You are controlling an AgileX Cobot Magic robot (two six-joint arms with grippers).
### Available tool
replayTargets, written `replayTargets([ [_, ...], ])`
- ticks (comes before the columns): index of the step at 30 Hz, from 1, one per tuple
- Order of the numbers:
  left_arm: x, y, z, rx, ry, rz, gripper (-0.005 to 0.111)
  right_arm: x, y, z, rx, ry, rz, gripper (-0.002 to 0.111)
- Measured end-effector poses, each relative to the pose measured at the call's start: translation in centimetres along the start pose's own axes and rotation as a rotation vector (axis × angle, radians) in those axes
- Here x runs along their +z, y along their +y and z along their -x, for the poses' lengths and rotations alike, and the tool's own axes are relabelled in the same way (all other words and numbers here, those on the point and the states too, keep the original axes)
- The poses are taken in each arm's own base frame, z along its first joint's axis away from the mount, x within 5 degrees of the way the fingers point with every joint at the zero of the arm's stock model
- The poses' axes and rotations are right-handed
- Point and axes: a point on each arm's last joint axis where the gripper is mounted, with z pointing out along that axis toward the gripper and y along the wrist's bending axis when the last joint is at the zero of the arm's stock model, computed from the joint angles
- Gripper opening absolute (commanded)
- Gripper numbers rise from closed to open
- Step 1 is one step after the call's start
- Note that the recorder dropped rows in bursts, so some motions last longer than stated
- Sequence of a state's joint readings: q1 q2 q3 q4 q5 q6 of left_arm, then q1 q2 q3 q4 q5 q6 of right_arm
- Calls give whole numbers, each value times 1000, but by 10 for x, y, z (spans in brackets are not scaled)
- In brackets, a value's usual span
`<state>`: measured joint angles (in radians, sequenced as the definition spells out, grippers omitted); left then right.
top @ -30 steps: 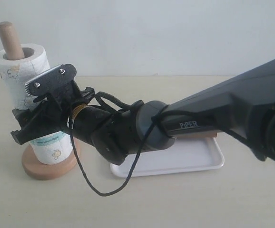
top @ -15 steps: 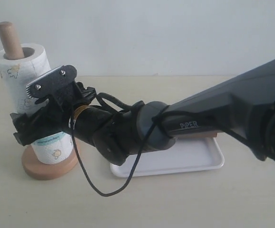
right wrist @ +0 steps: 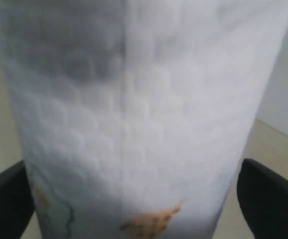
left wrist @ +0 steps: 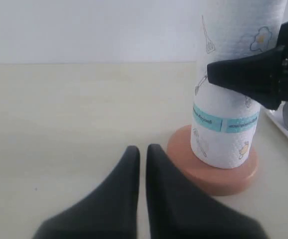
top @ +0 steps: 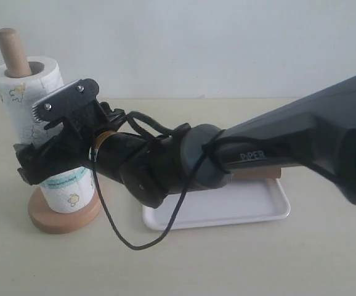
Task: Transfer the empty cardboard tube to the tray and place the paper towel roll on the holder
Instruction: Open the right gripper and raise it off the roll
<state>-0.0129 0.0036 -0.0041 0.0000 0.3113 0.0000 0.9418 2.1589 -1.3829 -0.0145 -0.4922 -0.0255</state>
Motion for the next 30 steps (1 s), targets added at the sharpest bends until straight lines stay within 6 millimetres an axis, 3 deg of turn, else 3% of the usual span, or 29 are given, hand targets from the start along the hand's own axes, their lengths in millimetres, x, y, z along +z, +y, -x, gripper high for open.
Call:
replayTargets([
  [10,0,0,0,0,0,0,4,-30,-3,58,-25,27,-2,105],
  [18,0,0,0,0,0,0,4,-70,-5,111,-65,55,-4,105],
  [30,0,0,0,0,0,0,4,-116,-6,139,-149,219,13,105],
])
